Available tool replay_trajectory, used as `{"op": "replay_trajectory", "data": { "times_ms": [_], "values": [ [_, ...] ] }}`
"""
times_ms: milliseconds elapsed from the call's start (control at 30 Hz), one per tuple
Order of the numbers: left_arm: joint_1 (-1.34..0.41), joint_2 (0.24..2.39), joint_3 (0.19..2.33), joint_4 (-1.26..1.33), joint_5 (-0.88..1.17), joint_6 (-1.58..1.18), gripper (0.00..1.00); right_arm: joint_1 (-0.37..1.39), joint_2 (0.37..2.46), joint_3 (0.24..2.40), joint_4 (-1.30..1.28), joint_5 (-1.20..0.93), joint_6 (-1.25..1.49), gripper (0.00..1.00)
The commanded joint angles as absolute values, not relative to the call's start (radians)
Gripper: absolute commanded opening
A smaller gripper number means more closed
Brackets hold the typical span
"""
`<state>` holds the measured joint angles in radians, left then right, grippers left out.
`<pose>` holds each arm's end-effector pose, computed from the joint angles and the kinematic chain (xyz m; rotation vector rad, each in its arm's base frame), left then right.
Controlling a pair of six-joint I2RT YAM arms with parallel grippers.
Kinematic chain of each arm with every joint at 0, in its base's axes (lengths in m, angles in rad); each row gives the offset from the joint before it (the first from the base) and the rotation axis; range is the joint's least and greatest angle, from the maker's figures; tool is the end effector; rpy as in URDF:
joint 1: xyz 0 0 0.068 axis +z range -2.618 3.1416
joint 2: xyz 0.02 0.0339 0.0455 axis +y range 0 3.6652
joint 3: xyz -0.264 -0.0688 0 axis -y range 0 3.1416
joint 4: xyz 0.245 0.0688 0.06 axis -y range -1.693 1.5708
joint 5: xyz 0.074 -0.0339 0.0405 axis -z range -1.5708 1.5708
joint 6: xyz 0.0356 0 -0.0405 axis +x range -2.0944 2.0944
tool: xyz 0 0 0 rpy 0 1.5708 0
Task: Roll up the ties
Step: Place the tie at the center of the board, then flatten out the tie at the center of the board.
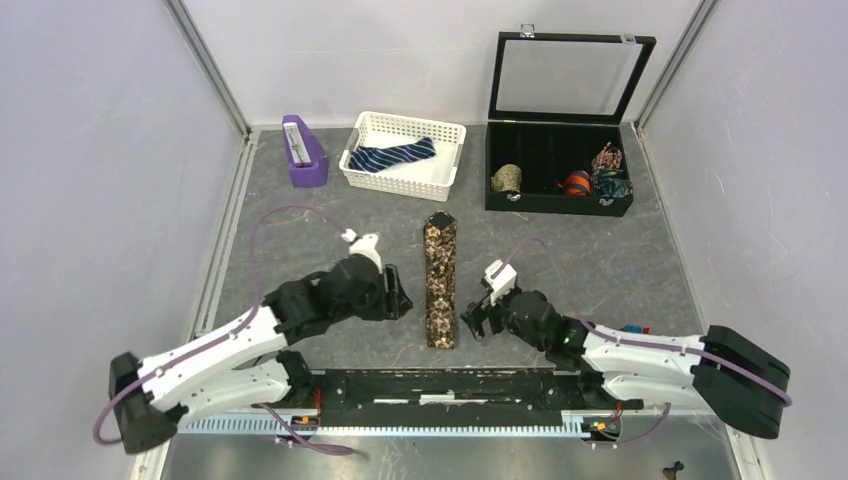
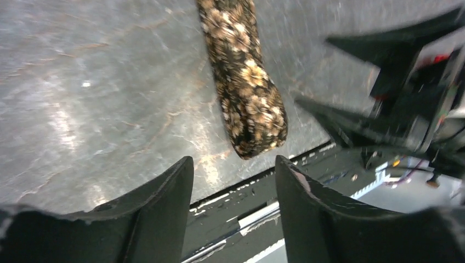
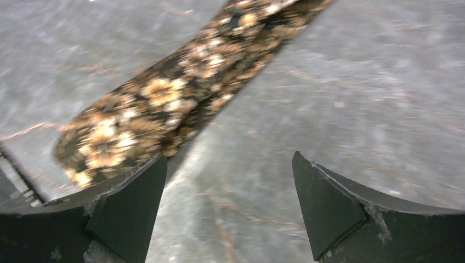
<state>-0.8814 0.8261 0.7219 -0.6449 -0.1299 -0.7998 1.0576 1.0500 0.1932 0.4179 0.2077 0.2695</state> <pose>0.1123 -0.1290 0.2674 0.0301 2.4170 -0.6794 0.1011 0.1645 0.1504 -0.6629 1.9484 0.6349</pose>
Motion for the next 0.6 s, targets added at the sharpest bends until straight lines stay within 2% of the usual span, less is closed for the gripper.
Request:
{"op": "replay_trajectory", "data": {
  "times_ms": [0,167,267,433,567],
  "values": [
    [-1.072,0.949,0.759,-0.509,-0.298,-0.946,0.60,0.983,0.990,0.213,0.361,0.373,0.155,0.90],
    [-1.228,1.146,0.825,-0.413,-0.370,-0.986,0.57,0.903,1.063,0.338,0.357,0.289,0.119,0.87],
    [-1.287,1.227,0.861,-0.390,-0.419,-1.022,0.50,0.838,1.138,0.414,0.362,0.250,0.134,0.82],
    [-1.301,1.340,0.849,-0.228,-0.379,-1.080,0.43,0.757,1.233,0.530,0.341,0.216,0.144,0.71],
    [-1.328,1.467,0.921,-0.169,-0.360,-1.070,0.42,0.740,1.238,0.542,0.335,0.239,0.144,0.69]
  ]
}}
